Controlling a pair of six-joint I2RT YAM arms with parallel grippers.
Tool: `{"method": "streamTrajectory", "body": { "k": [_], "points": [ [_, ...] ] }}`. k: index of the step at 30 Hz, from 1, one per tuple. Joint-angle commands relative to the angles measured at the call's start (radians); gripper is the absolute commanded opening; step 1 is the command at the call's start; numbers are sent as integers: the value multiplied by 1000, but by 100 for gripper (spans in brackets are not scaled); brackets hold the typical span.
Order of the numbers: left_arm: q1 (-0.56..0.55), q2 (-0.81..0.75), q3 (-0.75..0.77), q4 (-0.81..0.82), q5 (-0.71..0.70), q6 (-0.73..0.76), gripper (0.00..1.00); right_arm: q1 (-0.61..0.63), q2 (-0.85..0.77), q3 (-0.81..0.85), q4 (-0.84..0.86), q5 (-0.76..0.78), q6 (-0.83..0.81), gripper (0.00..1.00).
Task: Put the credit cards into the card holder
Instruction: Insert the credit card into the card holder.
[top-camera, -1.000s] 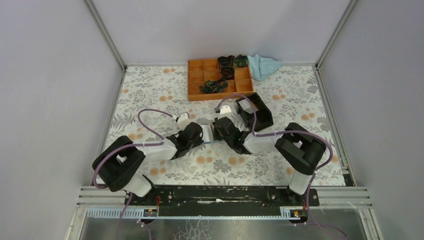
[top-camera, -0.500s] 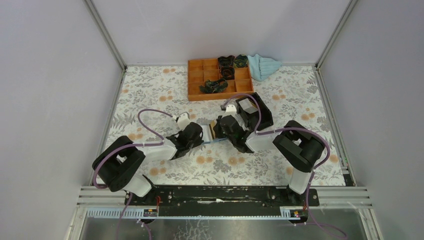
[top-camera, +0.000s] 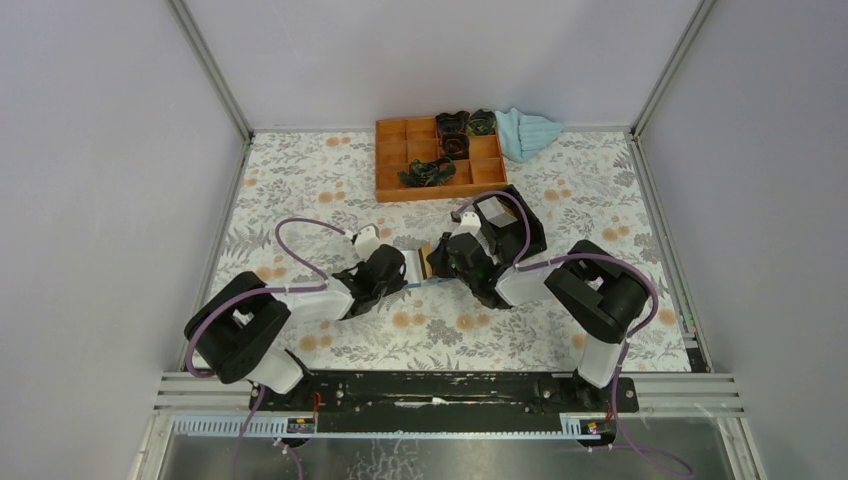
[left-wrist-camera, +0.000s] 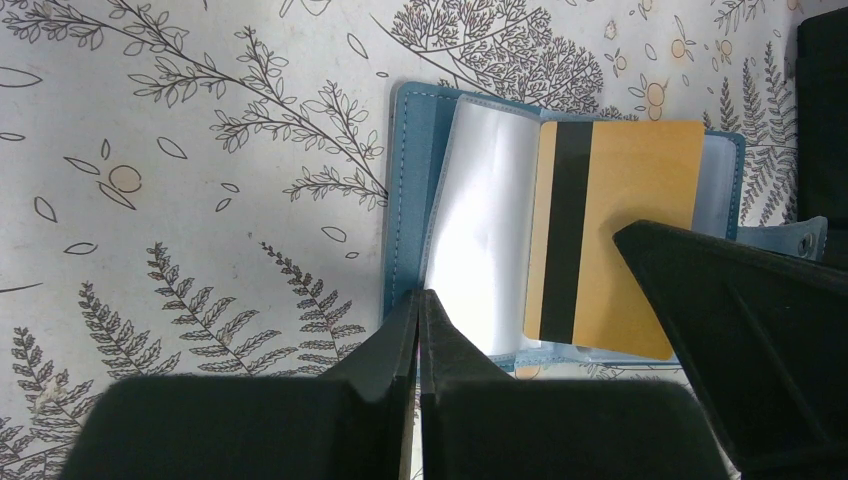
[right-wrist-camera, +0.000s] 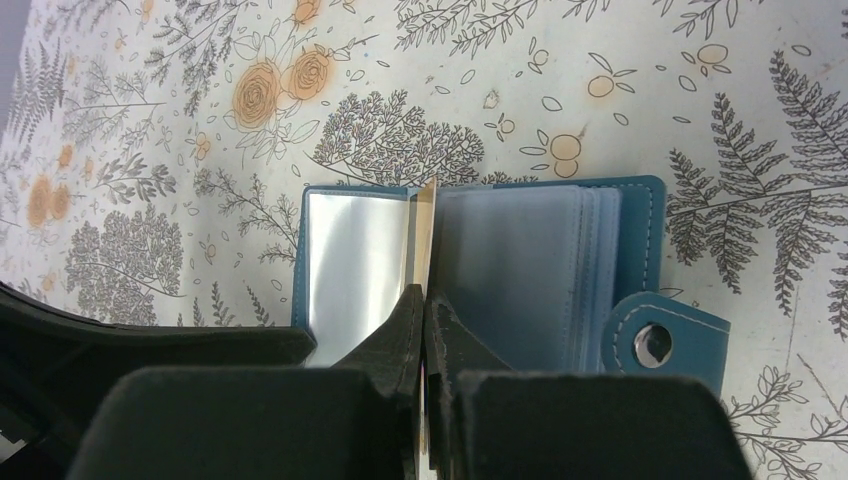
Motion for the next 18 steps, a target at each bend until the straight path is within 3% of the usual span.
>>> {"method": "streamTrajectory", "body": {
  "k": [1, 18],
  "points": [
    [7, 68, -65, -167, 31, 21, 1, 12, 66, -69, -136, -80, 46, 0],
    [7, 71, -71, -157, 36, 20, 1, 14, 122, -96, -59, -152, 128, 0]
  ]
}}
